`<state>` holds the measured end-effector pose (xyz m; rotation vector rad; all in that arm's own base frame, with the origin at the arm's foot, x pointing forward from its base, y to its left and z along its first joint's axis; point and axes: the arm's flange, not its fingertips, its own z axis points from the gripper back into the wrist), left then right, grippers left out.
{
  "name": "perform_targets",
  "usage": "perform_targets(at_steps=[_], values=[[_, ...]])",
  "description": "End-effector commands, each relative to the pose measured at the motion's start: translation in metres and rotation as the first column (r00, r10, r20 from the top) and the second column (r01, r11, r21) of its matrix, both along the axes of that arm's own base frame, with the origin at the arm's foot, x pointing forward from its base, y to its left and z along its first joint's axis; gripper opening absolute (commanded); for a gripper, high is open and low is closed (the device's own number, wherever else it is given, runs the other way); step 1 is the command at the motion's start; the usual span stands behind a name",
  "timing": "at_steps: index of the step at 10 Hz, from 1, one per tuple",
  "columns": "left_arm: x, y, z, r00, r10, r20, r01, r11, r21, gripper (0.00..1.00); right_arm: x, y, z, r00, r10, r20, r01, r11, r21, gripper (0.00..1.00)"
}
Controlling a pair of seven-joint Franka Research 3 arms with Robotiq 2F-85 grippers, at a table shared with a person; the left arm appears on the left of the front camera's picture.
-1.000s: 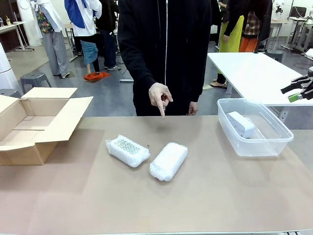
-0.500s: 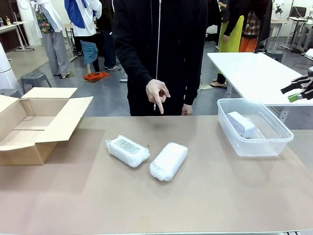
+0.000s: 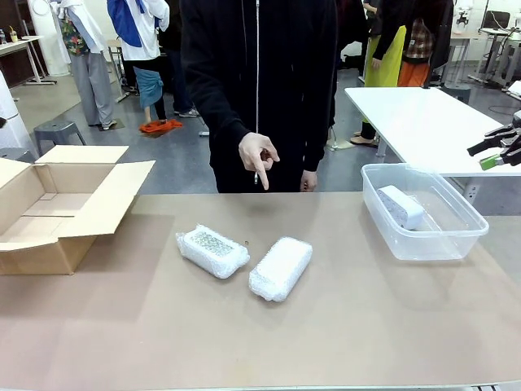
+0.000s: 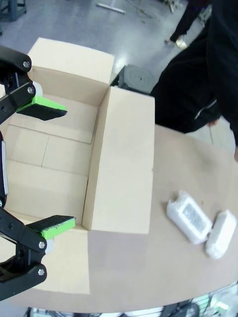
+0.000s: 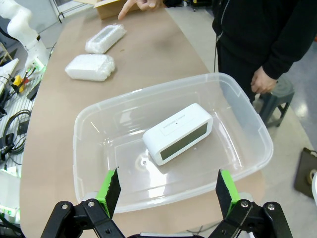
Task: Separate and place wrapped and unwrapped clocks.
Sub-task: Pick up the Digital clock indicated by the person.
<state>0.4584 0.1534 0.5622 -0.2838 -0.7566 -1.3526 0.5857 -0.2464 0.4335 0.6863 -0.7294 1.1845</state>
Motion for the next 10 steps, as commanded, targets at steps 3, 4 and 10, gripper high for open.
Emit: perform_targets(at_steps=[3, 4, 10], values=[[0.004, -0.048, 0.026, 0.989, -0.135, -0.053, 0.143, 0.972, 0.185, 1.0, 0.001, 0.0, 0.0, 1.0, -0.003, 0.002, 0.003, 1.0, -0.002, 1.0], [0.004, -0.063, 0.035, 0.988, -0.14, -0.068, 0.152, 0.958, 0.241, 1.0, 0.001, 0.0, 0.0, 1.0, -0.003, 0.002, 0.003, 1.0, -0.002, 1.0], [0.03, -0.163, 0.075, 0.973, -0.161, -0.162, 0.218, 0.867, 0.448, 1.0, 0.001, 0.0, 0.0, 1.0, -0.003, 0.002, 0.003, 1.0, -0.002, 1.0]])
